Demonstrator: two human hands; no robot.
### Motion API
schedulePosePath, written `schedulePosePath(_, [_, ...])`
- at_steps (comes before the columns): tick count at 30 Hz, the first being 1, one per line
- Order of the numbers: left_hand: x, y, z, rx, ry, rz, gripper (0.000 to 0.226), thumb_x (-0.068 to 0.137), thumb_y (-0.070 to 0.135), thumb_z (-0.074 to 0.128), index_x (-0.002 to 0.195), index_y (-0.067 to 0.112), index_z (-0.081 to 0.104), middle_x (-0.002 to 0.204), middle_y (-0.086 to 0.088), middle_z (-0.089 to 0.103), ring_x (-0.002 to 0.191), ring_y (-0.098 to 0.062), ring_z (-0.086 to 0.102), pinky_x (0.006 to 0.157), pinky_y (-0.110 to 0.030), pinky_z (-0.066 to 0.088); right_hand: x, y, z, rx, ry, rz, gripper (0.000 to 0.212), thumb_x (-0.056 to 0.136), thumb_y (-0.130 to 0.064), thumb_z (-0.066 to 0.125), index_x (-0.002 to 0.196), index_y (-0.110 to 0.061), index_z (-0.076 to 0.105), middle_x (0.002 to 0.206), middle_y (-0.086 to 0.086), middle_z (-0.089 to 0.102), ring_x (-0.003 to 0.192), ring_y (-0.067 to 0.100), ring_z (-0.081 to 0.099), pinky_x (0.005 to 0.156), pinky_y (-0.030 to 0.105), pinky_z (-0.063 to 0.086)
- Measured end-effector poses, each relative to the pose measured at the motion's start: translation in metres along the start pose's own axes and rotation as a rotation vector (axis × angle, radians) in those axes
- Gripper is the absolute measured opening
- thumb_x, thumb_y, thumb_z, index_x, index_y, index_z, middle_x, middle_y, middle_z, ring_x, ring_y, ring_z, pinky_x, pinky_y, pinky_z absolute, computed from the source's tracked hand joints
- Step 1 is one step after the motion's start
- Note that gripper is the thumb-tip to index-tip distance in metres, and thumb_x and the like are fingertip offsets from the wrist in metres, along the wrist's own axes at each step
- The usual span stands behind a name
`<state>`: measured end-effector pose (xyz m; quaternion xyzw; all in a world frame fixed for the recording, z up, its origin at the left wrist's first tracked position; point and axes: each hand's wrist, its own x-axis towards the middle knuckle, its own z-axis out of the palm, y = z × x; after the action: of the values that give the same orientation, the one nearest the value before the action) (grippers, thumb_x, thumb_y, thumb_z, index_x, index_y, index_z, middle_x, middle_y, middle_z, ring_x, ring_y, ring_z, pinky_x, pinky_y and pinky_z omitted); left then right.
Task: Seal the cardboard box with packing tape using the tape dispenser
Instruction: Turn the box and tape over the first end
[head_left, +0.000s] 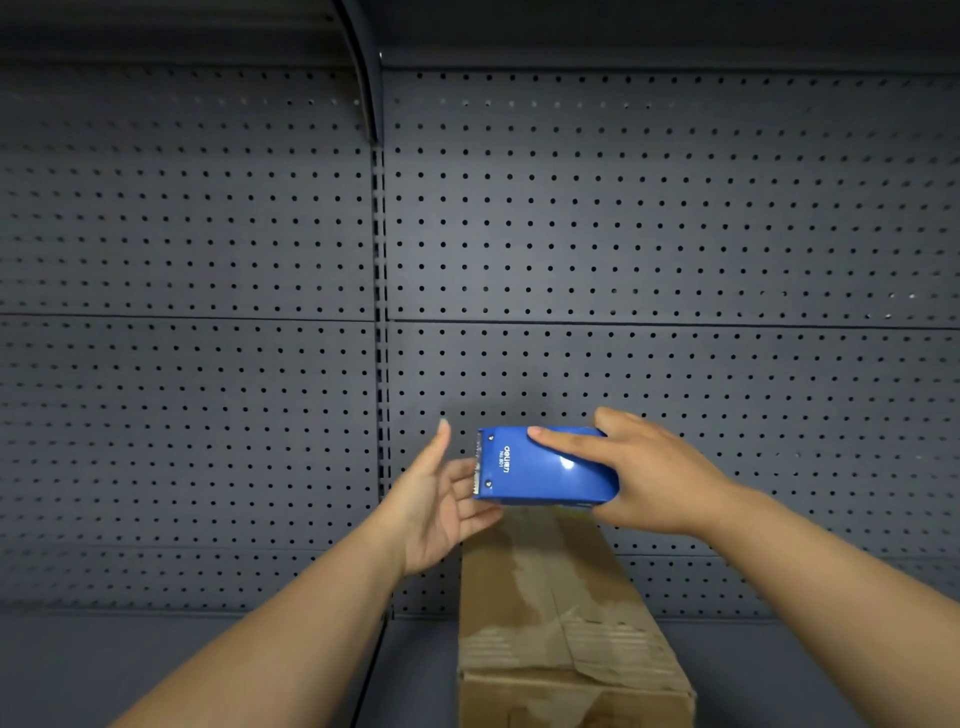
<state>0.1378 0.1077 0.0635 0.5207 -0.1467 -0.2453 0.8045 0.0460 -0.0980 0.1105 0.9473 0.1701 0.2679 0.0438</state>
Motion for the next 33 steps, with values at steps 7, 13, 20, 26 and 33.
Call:
schedulePosePath(7, [-0.009, 0.004, 0.001, 0.075, 0.025, 0.075, 0.04, 0.082, 0.04, 0.058, 0.109, 0.011, 0.063, 0.101, -0.01, 0.072, 0.093, -0.022, 0.069, 0.081, -0.032, 0.054, 0.0, -0.007, -0.004, -0.059, 0.003, -0.014, 0.081, 0.085, -0.043, 0.056, 0.126, -0.066, -0.01, 0.093, -0.003, 0.033, 0.084, 0.013, 0.031, 0.068, 0.022, 0.027])
schedulePosePath(13, [-0.016, 0.005, 0.002, 0.051, 0.036, 0.062, 0.039, 0.089, 0.042, 0.05, 0.108, 0.011, 0.063, 0.106, -0.013, 0.07, 0.096, -0.023, 0.067, 0.086, -0.033, 0.052, -0.004, -0.011, -0.01, -0.037, -0.006, -0.006, 0.083, 0.083, -0.038, 0.057, 0.123, -0.065, -0.01, 0.092, -0.003, 0.033, 0.084, 0.013, 0.031, 0.06, 0.008, 0.018])
schedulePosePath(20, [-0.024, 0.008, 0.0, 0.044, 0.009, 0.026, 0.023, 0.093, 0.028, 0.05, 0.097, 0.01, 0.063, 0.088, -0.008, 0.071, 0.076, -0.018, 0.068, 0.069, -0.028, 0.057, -0.009, -0.018, -0.013, -0.03, 0.0, -0.02, 0.081, 0.084, -0.038, 0.056, 0.123, -0.064, -0.009, 0.089, -0.003, 0.03, 0.082, 0.013, 0.028, 0.06, 0.009, 0.019])
schedulePosePath(26, [-0.027, 0.005, -0.003, 0.153, 0.06, 0.052, 0.02, 0.093, 0.011, 0.05, 0.103, 0.0, 0.064, 0.09, -0.011, 0.072, 0.082, -0.018, 0.069, 0.076, -0.028, 0.057, -0.012, -0.027, -0.014, -0.048, 0.005, -0.006, 0.08, 0.083, -0.044, 0.059, 0.125, -0.066, -0.006, 0.078, -0.012, 0.024, 0.081, 0.014, 0.031, 0.058, 0.011, 0.018])
schedulePosePath(33, [-0.039, 0.0, -0.001, 0.393, 0.215, 0.164, 0.02, 0.093, 0.012, 0.051, 0.083, 0.006, 0.067, 0.054, 0.003, 0.068, 0.044, -0.002, 0.059, 0.05, -0.015, 0.046, -0.023, -0.035, -0.018, -0.033, 0.0, 0.002, 0.079, 0.081, -0.054, 0.058, 0.119, -0.07, -0.01, 0.079, -0.014, 0.027, 0.078, 0.013, 0.034, 0.055, 0.014, 0.021])
